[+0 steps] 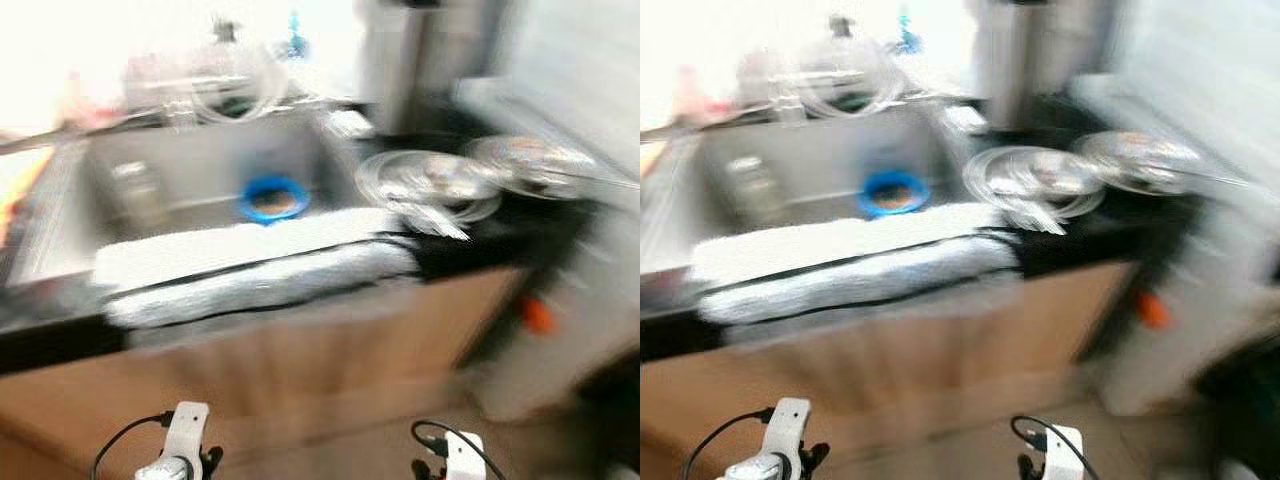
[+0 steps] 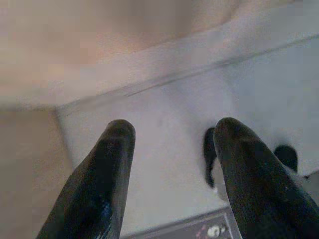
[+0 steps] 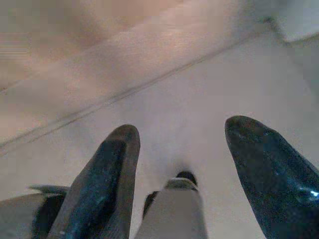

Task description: Kitchen organization

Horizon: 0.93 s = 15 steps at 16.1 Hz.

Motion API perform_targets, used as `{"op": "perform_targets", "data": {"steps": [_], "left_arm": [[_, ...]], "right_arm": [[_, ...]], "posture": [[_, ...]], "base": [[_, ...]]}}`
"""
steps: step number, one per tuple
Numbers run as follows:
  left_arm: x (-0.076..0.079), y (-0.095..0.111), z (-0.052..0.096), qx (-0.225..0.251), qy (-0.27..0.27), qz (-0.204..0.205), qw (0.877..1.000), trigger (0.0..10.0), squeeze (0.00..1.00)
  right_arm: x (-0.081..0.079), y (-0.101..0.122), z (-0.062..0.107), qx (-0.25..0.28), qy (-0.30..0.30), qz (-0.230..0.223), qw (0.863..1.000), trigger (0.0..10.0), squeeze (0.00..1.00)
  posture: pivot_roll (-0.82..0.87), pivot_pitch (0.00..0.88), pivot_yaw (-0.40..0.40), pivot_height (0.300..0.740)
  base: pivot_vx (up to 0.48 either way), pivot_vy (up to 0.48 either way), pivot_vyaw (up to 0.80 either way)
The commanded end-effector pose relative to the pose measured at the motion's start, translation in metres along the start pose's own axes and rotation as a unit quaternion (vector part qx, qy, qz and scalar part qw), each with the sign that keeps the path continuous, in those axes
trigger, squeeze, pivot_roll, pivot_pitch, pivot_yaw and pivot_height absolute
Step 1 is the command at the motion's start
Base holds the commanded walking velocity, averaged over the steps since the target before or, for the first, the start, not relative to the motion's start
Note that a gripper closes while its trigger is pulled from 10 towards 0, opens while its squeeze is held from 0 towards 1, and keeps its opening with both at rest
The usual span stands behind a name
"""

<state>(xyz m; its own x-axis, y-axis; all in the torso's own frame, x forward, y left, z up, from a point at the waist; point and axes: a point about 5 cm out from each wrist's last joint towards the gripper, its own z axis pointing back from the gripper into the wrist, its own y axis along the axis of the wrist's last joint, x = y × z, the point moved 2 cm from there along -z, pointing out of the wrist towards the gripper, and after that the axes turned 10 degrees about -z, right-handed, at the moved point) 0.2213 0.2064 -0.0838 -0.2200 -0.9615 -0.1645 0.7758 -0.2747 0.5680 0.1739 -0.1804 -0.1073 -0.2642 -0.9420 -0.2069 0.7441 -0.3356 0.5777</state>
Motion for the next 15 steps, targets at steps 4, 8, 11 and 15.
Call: {"op": "perform_targets", "data": {"steps": [4, 8, 11, 15], "left_arm": [[0.0074, -0.0048, -0.0002, -0.010, -0.014, -0.005, 1.000, 10.0, 0.00], [0.0071, -0.0056, 0.0000, -0.011, -0.015, -0.006, 1.000, 10.0, 0.00], [0.0077, -0.0059, 0.0000, -0.011, -0.017, -0.005, 1.000, 10.0, 0.00], [0.0086, -0.0058, 0.0000, -0.010, -0.020, -0.004, 1.000, 10.0, 0.00]], "right_arm": [[0.0055, -0.0064, 0.0022, -0.012, -0.005, 0.008, 1.000, 10.0, 0.00], [0.0057, -0.0091, 0.0024, -0.020, -0.011, 0.007, 1.000, 10.0, 0.00], [0.0075, -0.0089, 0.0027, -0.018, -0.015, 0.004, 1.000, 10.0, 0.00], [0.0105, -0.0071, 0.0031, -0.012, -0.019, -0.004, 1.000, 10.0, 0.00]], "posture": [[-0.01, 0.017, 0.026, 0.740], [-0.01, 0.020, 0.026, 0.740], [-0.01, 0.021, 0.024, 0.740], [-0.01, 0.024, 0.019, 0.740]], "base": [[0.000, 0.000, 0.80], [0.000, 0.000, 0.35], [0.000, 0.000, 0.00], [0.000, 0.000, 0.00]]}}
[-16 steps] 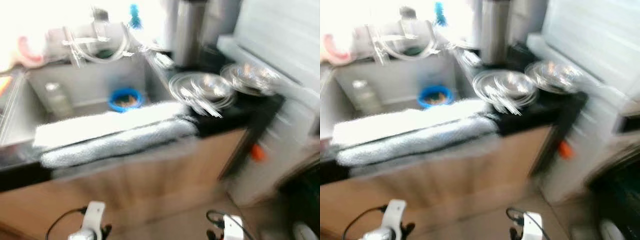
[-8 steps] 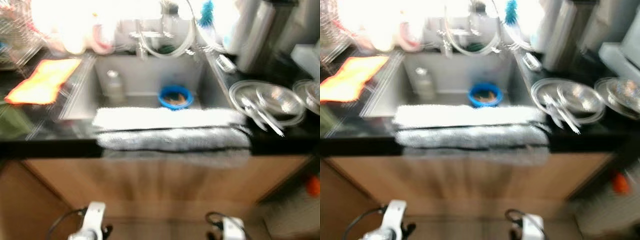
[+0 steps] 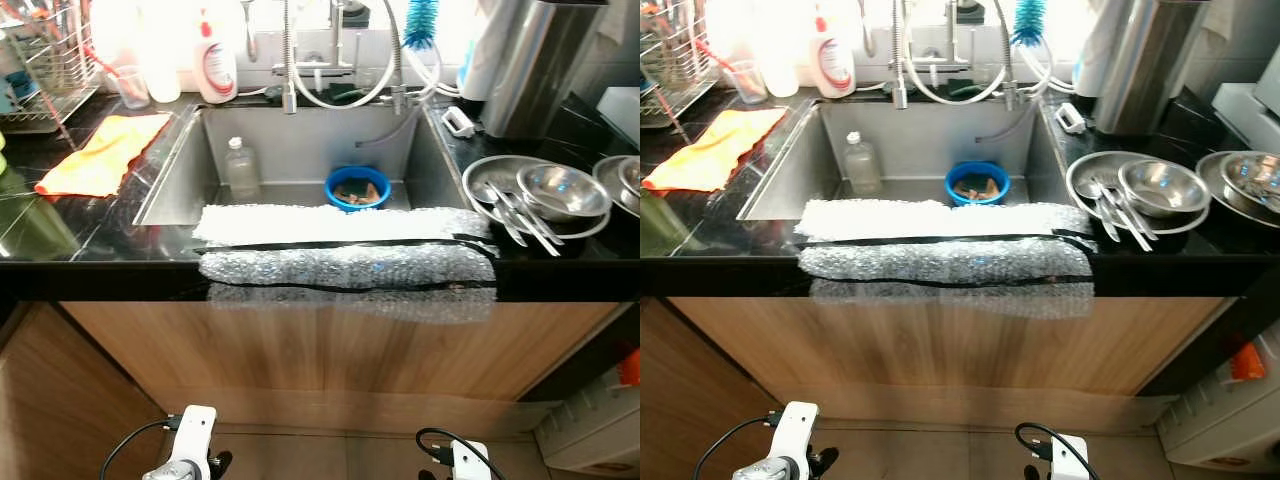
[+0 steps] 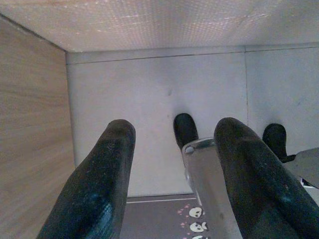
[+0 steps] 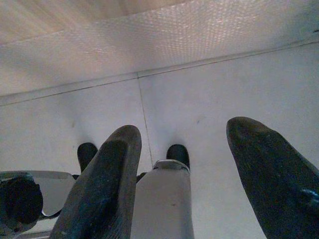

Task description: Kitchen organization

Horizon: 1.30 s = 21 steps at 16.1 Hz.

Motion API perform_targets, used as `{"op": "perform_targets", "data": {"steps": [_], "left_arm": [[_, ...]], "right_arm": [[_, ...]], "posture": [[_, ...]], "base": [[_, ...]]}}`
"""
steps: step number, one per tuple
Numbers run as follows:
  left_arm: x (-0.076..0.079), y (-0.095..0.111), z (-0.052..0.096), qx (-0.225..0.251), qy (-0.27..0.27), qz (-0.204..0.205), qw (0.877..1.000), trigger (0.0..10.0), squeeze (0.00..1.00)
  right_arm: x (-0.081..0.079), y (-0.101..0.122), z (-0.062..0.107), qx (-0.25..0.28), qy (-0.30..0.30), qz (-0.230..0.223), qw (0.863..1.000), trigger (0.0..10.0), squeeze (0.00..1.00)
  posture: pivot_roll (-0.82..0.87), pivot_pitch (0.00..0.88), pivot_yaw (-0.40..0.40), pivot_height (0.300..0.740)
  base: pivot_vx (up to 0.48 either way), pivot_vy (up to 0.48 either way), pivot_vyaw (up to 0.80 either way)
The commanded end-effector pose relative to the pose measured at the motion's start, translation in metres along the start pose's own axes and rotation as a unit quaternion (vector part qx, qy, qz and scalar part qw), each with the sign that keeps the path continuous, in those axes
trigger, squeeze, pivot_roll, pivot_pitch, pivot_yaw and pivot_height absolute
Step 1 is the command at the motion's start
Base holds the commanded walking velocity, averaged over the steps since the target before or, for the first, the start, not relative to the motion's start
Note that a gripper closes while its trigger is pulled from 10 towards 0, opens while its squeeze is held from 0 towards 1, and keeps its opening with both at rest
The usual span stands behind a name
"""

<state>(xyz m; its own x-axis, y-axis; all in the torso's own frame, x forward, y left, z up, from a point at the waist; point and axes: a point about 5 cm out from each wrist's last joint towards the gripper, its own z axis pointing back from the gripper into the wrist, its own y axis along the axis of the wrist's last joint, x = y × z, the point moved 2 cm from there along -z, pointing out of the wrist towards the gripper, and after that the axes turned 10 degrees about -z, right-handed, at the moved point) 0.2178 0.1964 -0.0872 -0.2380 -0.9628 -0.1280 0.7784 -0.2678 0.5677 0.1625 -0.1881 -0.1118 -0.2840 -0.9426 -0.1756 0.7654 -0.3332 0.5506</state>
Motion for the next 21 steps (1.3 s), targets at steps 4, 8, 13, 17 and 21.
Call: {"op": "perform_targets", "data": {"steps": [4, 8, 13, 17, 21], "left_arm": [[-0.002, -0.004, 0.001, -0.011, 0.000, -0.010, 1.000, 10.0, 0.00], [-0.003, -0.006, 0.001, -0.017, 0.012, -0.014, 1.000, 10.0, 0.00], [-0.004, -0.012, 0.001, -0.028, 0.044, 0.037, 0.998, 10.0, 0.00], [-0.002, -0.014, 0.001, -0.029, 0.053, 0.069, 0.996, 10.0, 0.00], [-0.002, -0.015, 0.001, -0.027, 0.065, 0.095, 0.993, 10.0, 0.00]], "right_arm": [[0.000, 0.002, 0.000, 0.005, 0.001, 0.002, 1.000, 10.0, 0.00], [0.000, 0.001, 0.000, 0.004, 0.002, 0.004, 1.000, 10.0, 0.00], [0.004, -0.001, 0.001, -0.002, 0.001, 0.011, 1.000, 10.0, 0.00], [0.004, 0.000, 0.001, -0.003, 0.003, 0.015, 1.000, 10.0, 0.00], [0.002, 0.002, 0.000, 0.000, 0.006, 0.018, 1.000, 10.0, 0.00]], "posture": [[-0.01, 0.025, 0.018, 0.740], [-0.01, 0.017, 0.017, 0.740], [0.00, 0.009, 0.006, 0.740], [0.00, 0.009, 0.000, 0.740], [0.00, 0.024, -0.002, 0.740]], "base": [[0.000, 0.000, 0.00], [0.000, 0.000, 0.00], [0.000, 0.000, 0.00], [0.000, 0.000, 0.00], [0.000, 0.000, 0.00]]}}
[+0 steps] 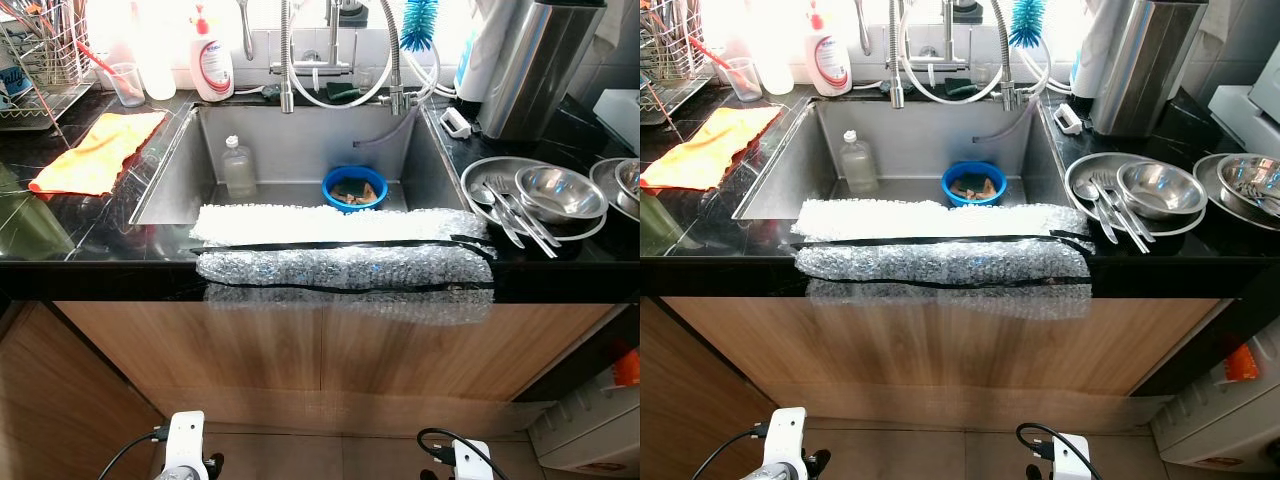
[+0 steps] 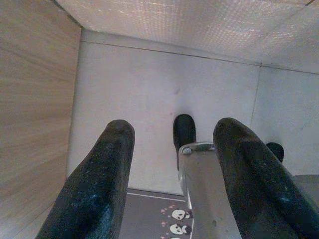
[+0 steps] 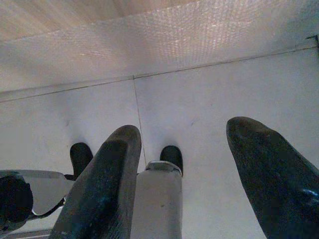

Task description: Kitchen organization

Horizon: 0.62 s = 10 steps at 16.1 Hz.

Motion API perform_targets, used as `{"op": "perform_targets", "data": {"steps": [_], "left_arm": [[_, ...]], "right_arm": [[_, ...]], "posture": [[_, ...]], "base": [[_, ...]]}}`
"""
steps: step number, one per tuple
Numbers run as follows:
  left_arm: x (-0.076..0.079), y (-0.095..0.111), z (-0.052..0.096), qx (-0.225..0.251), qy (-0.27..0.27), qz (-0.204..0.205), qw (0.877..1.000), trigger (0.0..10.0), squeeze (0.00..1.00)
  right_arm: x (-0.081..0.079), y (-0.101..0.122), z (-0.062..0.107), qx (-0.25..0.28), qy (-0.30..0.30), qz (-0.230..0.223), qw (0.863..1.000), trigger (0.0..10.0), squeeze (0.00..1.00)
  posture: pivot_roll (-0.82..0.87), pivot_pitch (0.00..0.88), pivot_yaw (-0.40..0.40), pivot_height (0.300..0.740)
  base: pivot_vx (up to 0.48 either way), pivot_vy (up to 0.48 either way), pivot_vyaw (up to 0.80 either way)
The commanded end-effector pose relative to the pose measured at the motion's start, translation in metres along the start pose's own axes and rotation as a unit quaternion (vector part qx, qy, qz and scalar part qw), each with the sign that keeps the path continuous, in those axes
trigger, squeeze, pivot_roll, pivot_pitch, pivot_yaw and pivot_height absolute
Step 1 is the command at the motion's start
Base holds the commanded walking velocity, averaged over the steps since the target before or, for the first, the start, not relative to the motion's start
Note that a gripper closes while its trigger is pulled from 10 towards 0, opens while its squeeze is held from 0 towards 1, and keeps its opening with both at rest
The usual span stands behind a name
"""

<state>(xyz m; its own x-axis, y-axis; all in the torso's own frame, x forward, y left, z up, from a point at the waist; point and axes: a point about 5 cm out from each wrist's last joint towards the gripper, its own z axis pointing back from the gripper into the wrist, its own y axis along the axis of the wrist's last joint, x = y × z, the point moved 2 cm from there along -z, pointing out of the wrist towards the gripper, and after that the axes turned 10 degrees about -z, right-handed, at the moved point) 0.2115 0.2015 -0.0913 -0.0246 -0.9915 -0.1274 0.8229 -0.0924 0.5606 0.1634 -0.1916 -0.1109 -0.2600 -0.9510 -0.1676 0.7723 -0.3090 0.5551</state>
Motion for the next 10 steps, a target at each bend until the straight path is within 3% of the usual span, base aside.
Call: {"op": "perform_targets", "data": {"steps": [1, 4, 6, 7, 9, 10], "left_arm": [[-0.0006, -0.0058, 0.0006, -0.009, 0.005, 0.004, 1.000, 10.0, 0.00], [-0.0013, -0.0051, 0.0005, -0.010, 0.002, -0.006, 1.000, 10.0, 0.00], [-0.0025, -0.0036, 0.0004, -0.006, 0.005, -0.012, 1.000, 10.0, 0.00], [-0.0025, -0.0032, 0.0004, -0.005, 0.004, -0.016, 1.000, 10.0, 0.00], [-0.0017, -0.0017, 0.0003, -0.003, -0.007, -0.043, 0.999, 10.0, 0.00], [-0.0015, -0.0021, 0.0003, -0.003, -0.007, -0.037, 0.999, 10.0, 0.00]], "right_arm": [[-0.0006, 0.0000, -0.0001, -0.001, 0.002, 0.006, 1.000, 10.0, 0.00], [-0.0030, -0.0007, -0.0002, -0.002, 0.009, 0.019, 1.000, 10.0, 0.00], [-0.0059, -0.0027, -0.0004, -0.005, 0.009, 0.026, 1.000, 10.0, 0.00], [-0.0057, -0.0025, -0.0004, -0.003, 0.006, 0.009, 1.000, 10.0, 0.00], [-0.0050, -0.0021, -0.0004, -0.004, 0.005, 0.017, 1.000, 10.0, 0.00], [-0.0043, -0.0022, -0.0003, -0.004, 0.004, 0.017, 1.000, 10.0, 0.00]], "posture": [[0.00, 0.026, -0.002, 0.740], [0.00, 0.028, 0.002, 0.740], [0.00, 0.029, 0.003, 0.740], [0.00, 0.029, 0.003, 0.740], [0.00, 0.029, 0.004, 0.740], [0.00, 0.029, 0.003, 0.740]], "base": [[0.000, 0.000, 0.00], [0.000, 0.000, 0.00], [0.000, 0.000, 0.80], [0.000, 0.000, 0.00], [0.000, 0.000, 0.00], [0.000, 0.000, 0.00]]}}
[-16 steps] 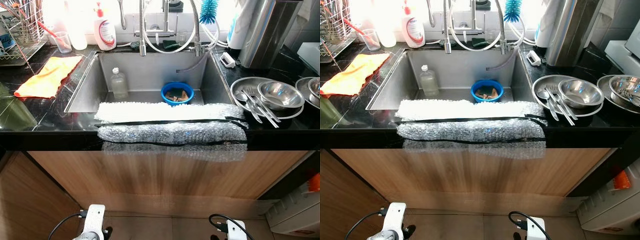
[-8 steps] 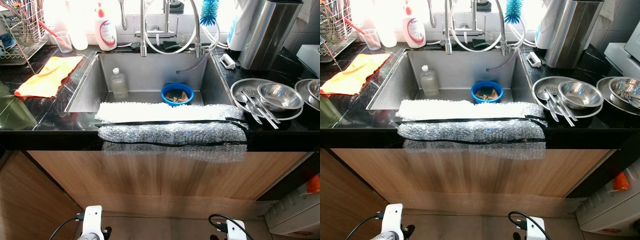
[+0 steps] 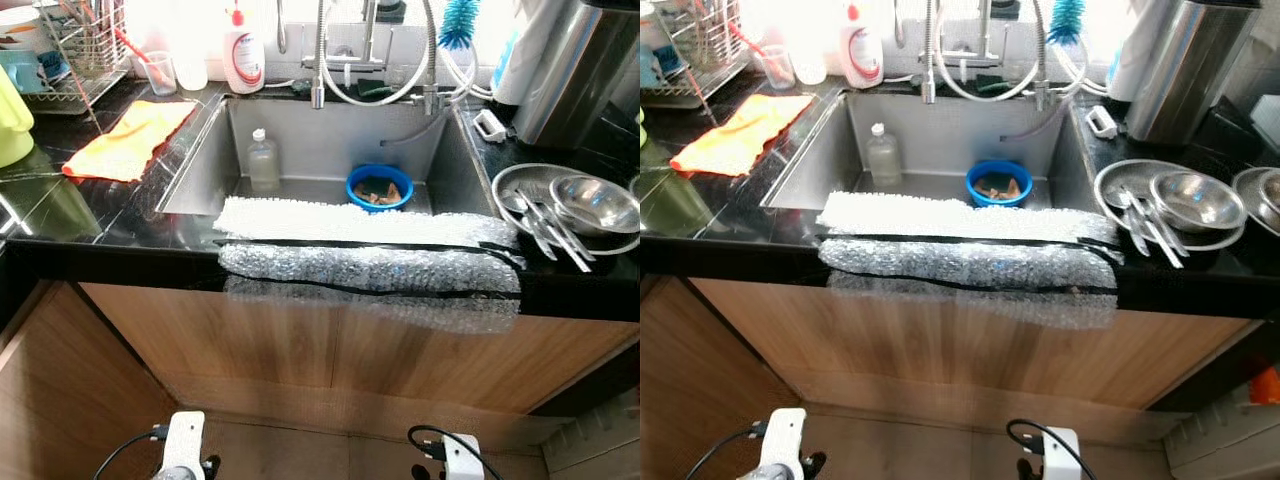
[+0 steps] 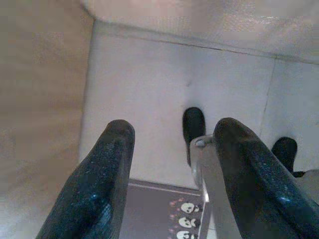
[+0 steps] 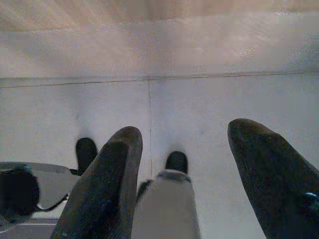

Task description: Kitchen organization

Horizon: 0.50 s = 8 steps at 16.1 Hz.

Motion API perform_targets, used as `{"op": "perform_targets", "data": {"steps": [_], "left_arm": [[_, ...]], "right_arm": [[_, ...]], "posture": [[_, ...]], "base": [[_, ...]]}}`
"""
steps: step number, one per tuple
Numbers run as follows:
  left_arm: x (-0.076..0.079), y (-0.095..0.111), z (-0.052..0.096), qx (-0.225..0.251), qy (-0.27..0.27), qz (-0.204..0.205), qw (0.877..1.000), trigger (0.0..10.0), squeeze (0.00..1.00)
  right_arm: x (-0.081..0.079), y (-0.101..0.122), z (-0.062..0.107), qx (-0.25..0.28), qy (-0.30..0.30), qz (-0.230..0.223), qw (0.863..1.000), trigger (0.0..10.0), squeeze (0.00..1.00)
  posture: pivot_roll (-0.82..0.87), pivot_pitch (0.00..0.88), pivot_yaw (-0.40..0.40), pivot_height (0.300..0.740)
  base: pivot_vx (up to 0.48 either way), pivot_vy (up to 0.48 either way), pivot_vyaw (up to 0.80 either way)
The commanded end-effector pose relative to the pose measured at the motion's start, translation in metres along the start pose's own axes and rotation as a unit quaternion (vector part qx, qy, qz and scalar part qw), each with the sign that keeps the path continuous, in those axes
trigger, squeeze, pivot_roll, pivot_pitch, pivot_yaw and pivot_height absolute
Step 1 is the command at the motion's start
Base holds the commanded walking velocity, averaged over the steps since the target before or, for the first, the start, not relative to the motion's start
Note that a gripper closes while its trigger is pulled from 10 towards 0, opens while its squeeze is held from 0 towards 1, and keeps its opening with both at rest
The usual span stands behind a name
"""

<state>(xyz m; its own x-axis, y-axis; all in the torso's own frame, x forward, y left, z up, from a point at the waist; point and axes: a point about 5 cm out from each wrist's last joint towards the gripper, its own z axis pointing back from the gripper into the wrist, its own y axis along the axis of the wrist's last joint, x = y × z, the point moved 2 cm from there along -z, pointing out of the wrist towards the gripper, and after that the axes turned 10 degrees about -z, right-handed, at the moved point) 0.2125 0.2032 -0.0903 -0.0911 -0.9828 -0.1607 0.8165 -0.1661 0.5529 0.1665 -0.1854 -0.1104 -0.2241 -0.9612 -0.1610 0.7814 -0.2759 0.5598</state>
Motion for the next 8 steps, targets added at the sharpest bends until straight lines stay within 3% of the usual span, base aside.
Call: {"op": "perform_targets", "data": {"steps": [1, 5, 8], "left_arm": [[0.001, -0.003, 0.000, -0.005, -0.002, 0.004, 1.000, 10.0, 0.00], [0.002, -0.004, 0.000, -0.006, -0.009, -0.003, 1.000, 10.0, 0.00], [0.002, -0.004, 0.000, -0.007, -0.010, -0.007, 1.000, 10.0, 0.00]], "right_arm": [[0.003, -0.003, 0.001, -0.003, -0.005, 0.000, 1.000, 10.0, 0.00], [0.015, 0.010, 0.002, 0.038, -0.054, -0.006, 0.998, 10.0, 0.00], [0.013, 0.025, 0.001, 0.077, -0.047, 0.002, 0.996, 10.0, 0.00]], "posture": [[0.00, 0.029, 0.003, 0.740], [-0.01, 0.036, 0.002, 0.740], [-0.01, 0.038, 0.001, 0.740]], "base": [[0.000, 0.000, 0.00], [0.000, 0.000, 0.00], [0.000, 0.000, 0.00]]}}
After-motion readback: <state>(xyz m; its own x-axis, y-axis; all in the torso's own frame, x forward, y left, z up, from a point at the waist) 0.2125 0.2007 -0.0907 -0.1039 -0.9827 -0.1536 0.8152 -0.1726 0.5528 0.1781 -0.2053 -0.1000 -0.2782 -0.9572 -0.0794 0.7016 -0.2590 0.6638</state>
